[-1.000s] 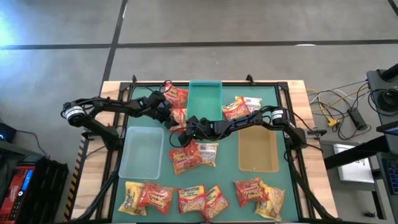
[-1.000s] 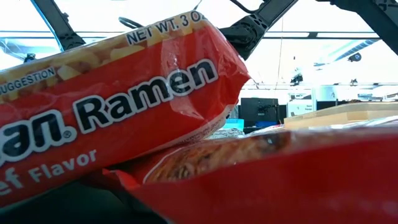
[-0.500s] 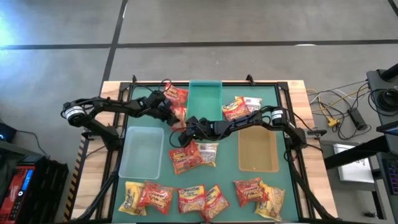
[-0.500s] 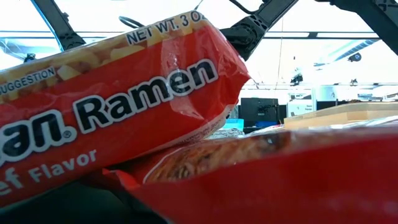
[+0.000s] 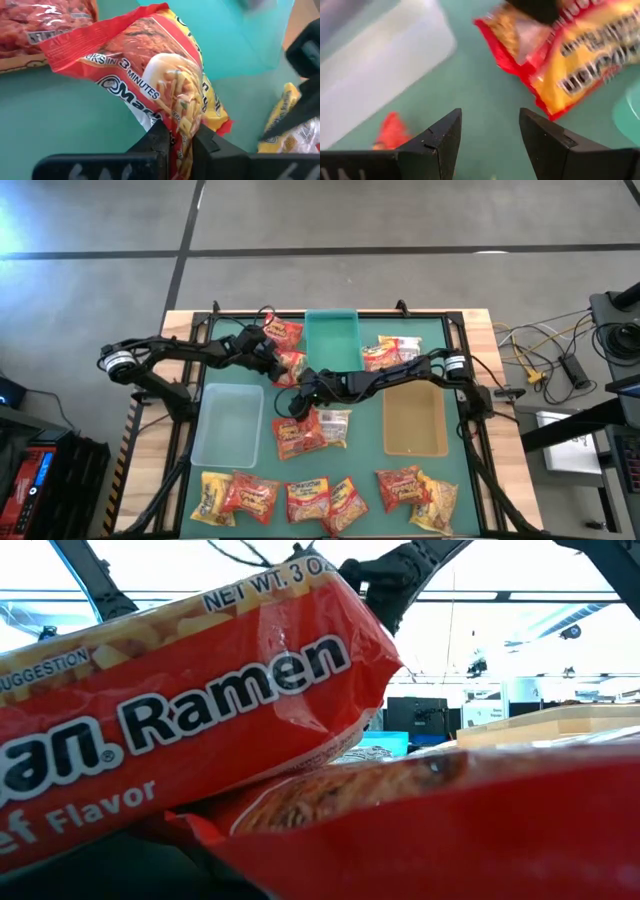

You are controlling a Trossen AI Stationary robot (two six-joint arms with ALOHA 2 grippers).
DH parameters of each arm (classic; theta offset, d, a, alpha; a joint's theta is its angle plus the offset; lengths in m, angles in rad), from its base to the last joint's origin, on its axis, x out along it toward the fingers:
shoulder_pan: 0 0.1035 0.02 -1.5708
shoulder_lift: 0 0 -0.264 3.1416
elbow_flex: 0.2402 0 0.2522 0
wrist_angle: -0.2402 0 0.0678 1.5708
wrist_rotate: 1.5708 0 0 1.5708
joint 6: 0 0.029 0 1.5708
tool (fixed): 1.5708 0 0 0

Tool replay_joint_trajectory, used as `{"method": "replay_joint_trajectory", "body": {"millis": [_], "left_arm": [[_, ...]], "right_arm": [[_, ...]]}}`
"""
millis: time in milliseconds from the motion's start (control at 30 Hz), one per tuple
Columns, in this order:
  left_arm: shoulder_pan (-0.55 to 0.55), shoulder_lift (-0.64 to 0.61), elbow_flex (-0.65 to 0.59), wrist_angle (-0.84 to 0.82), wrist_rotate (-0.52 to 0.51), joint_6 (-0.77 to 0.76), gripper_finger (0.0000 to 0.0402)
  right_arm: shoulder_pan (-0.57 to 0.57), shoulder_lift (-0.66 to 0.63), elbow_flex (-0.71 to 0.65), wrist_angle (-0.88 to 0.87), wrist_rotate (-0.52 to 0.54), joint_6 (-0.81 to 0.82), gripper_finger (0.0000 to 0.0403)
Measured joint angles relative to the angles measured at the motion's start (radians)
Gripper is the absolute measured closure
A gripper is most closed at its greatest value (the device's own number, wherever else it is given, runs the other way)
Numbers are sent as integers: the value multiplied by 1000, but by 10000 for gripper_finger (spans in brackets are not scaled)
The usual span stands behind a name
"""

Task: Sort Maruchan noodles
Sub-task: Put the red noodle pack into the white transparent bin

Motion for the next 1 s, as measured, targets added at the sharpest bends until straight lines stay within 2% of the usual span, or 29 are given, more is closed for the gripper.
{"method": "replay_joint_trajectory", "body": {"millis": [367,533,667,800,1000], "left_arm": [[0,-142,-2,-51,11,8,387],[0,-256,-2,-124,20,33,387],[-2,-374,-2,-204,69,66,387],[-2,-480,2,-362,68,121,388],[-2,-587,117,-763,62,286,388]], "right_arm": [[17,-126,1,-65,-34,-155,216],[17,-169,2,-155,-30,-191,216],[17,-183,2,-215,-31,-234,216],[17,-198,2,-265,-31,-256,216],[19,-234,2,-328,-31,-278,216]]}}
